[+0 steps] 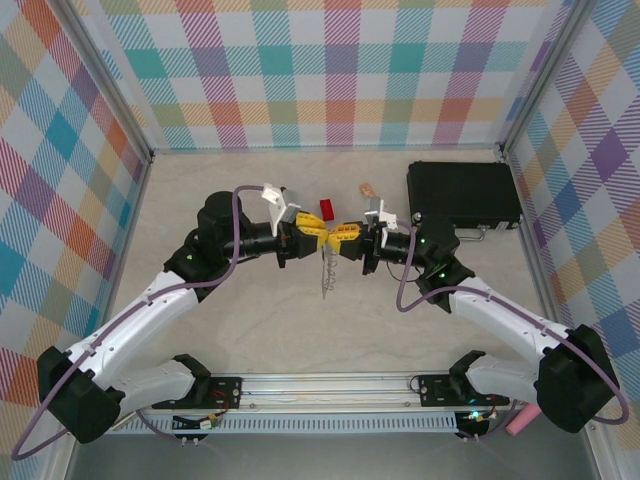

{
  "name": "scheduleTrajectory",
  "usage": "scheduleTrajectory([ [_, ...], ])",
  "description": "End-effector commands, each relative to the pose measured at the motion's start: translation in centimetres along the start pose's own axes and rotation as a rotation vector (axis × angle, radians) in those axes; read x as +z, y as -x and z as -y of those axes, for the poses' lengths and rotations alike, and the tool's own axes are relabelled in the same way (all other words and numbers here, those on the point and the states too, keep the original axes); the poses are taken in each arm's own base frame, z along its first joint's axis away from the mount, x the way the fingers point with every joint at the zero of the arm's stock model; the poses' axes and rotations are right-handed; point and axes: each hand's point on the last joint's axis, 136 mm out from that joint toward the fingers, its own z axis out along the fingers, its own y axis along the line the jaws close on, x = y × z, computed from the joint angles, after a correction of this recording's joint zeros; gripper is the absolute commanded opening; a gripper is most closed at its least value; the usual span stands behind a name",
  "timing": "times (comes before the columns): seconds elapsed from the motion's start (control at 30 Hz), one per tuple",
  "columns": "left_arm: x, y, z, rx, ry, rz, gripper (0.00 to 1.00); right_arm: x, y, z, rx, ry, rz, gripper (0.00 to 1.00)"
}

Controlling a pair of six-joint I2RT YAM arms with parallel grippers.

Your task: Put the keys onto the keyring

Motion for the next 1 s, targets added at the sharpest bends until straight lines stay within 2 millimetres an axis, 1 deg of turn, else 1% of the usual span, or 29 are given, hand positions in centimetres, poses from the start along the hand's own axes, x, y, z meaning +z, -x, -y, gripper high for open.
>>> scheduleTrajectory([
  [0.0, -0.7, 1.3, 0.4, 0.019, -0.02, 0.021, 0.26, -0.2, 1.7, -0.5, -0.049, 0.017, 0.043, 0.0],
  [0.23, -0.9, 0.6, 0.4, 0.004, -0.036, 0.01, 0.25, -0.2, 1.9, -0.4, -0.044, 0.024, 0.047, 0.0],
  [0.53, -0.6, -0.1, 0.5, -0.019, -0.072, -0.017, 0.24, -0.1, 2.0, -0.4, -0.038, 0.029, 0.048, 0.0],
  [0.67, -0.8, -0.5, 0.2, -0.03, -0.06, -0.028, 0.27, -0.2, 2.1, -0.3, -0.038, 0.023, 0.051, 0.0],
  [0.8, -0.9, -0.4, 0.1, -0.029, -0.055, -0.018, 0.27, -0.1, 2.0, -0.4, -0.034, 0.033, 0.049, 0.0],
  [0.97, -0.4, -0.4, 0.0, -0.046, -0.075, -0.023, 0.27, 0.0, 1.8, -0.6, -0.026, 0.051, 0.044, 0.0],
])
